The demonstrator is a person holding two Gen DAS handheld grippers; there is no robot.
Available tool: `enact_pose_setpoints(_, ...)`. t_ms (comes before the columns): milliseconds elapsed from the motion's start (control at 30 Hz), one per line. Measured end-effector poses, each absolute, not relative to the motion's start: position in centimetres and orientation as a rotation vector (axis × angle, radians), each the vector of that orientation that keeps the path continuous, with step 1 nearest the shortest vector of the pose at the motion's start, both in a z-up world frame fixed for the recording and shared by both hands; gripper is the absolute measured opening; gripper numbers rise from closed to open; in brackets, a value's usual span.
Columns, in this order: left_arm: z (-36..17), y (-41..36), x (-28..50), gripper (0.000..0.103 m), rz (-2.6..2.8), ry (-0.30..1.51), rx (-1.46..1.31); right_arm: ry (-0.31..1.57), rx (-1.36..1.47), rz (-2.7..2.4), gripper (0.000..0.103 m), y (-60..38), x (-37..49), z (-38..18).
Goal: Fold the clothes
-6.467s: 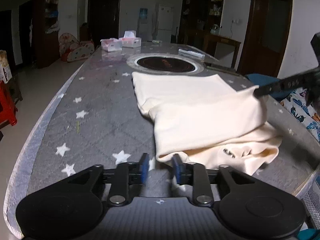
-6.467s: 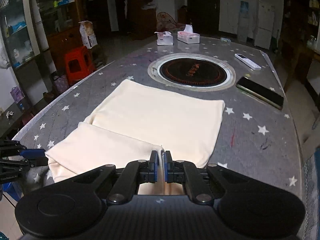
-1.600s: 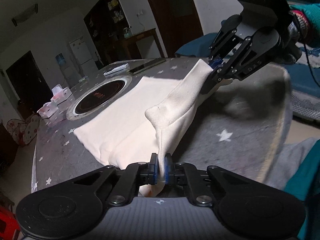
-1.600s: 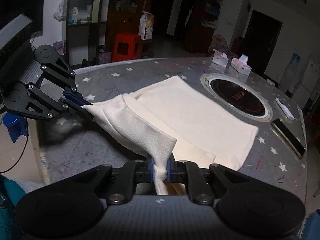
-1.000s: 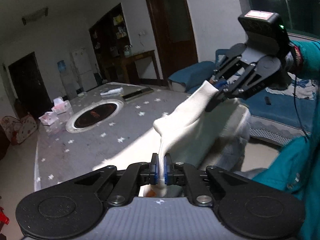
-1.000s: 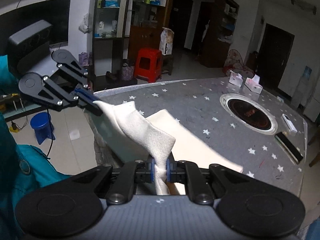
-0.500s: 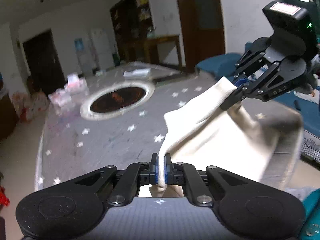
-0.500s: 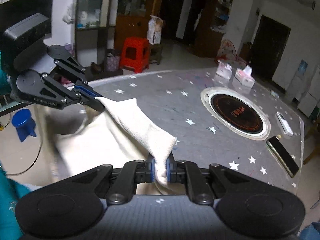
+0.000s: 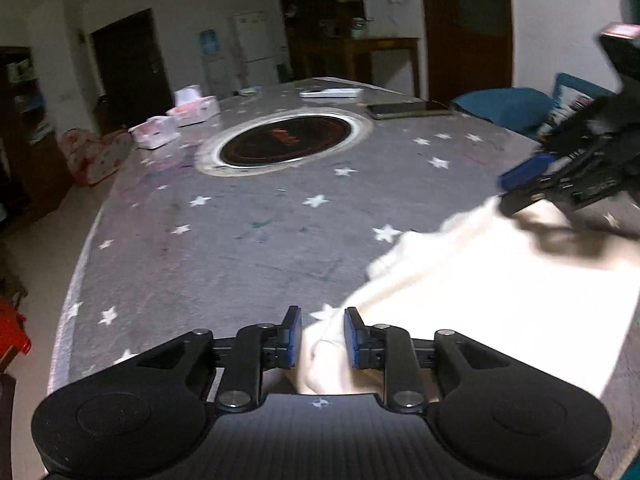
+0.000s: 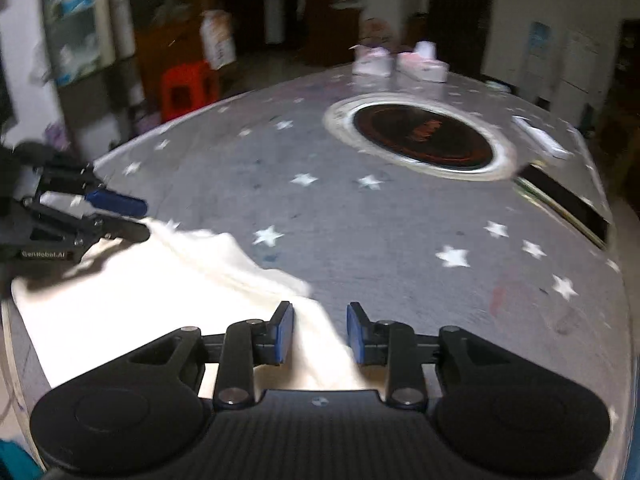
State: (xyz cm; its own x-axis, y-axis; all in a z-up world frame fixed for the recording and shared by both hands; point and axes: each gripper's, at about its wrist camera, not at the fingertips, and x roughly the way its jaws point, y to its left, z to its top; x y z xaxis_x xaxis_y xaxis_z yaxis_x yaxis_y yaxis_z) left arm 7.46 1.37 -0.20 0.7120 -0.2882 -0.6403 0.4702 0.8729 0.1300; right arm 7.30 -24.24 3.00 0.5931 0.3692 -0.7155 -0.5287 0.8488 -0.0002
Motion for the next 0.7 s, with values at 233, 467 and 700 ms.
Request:
enact_pose_setpoints(233,0.5,-0.1,7.4,0.024,-0.458,0.676,0.226,0.766,-0.181,0.556,0.019,-25.5,4.8,3.9)
enact_pose_setpoints(467,1.3,-1.6,7.3,0.023,-0.488,0.697,0.158,0.812,-0.130,0.540,0.015,-25.0,6.1,2.2)
enact_pose_setpoints(700,1.3,-2.2,8.0,0.023,-0.505,0.732,0.117,0.792,-0.120,0.552,0.013,-25.1,6.1,3.2)
